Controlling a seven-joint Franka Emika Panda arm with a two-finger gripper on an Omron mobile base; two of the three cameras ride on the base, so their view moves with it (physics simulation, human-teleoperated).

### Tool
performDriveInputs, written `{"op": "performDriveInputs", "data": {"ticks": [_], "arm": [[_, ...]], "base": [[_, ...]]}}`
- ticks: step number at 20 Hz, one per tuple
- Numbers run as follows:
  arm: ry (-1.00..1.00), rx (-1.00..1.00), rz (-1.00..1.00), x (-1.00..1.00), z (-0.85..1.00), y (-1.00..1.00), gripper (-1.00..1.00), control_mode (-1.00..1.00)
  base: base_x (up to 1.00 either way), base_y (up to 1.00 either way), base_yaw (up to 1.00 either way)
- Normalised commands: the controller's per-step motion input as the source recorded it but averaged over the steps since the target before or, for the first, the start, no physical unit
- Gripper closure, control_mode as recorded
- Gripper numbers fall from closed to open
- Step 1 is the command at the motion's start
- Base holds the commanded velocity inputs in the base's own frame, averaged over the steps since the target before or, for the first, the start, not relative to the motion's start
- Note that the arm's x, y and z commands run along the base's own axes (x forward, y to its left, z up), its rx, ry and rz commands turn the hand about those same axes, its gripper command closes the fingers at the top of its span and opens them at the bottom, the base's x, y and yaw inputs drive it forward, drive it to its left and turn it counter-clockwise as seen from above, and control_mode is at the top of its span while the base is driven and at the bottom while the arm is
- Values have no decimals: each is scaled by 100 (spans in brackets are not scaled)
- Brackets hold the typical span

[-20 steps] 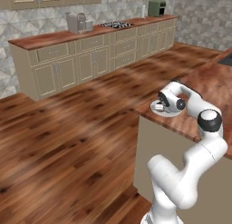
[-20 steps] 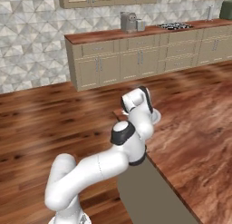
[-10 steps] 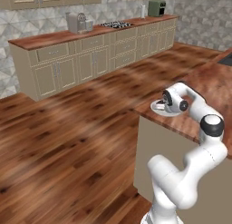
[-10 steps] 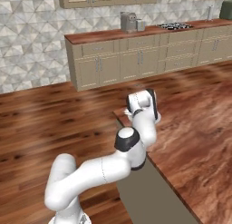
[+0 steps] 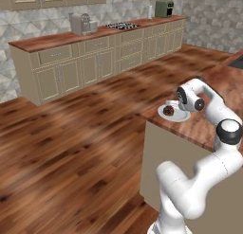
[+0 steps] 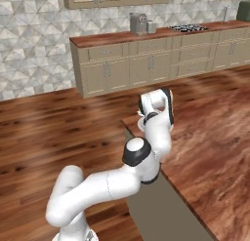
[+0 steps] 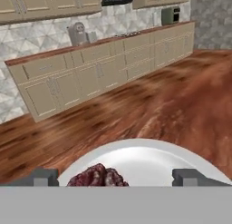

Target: Take the baked cake out of the oven and place it on the plate for cooling. Then close the oven door.

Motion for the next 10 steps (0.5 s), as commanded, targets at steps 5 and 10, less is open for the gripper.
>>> {"op": "performDriveInputs", "data": {"ticks": [5,10], "arm": [[0,-6,-13,-53,54,0,-100,-100],[0,-6,-16,-84,45,0,-100,-100]], "base": [[0,0,0],[0,0,0]]}}
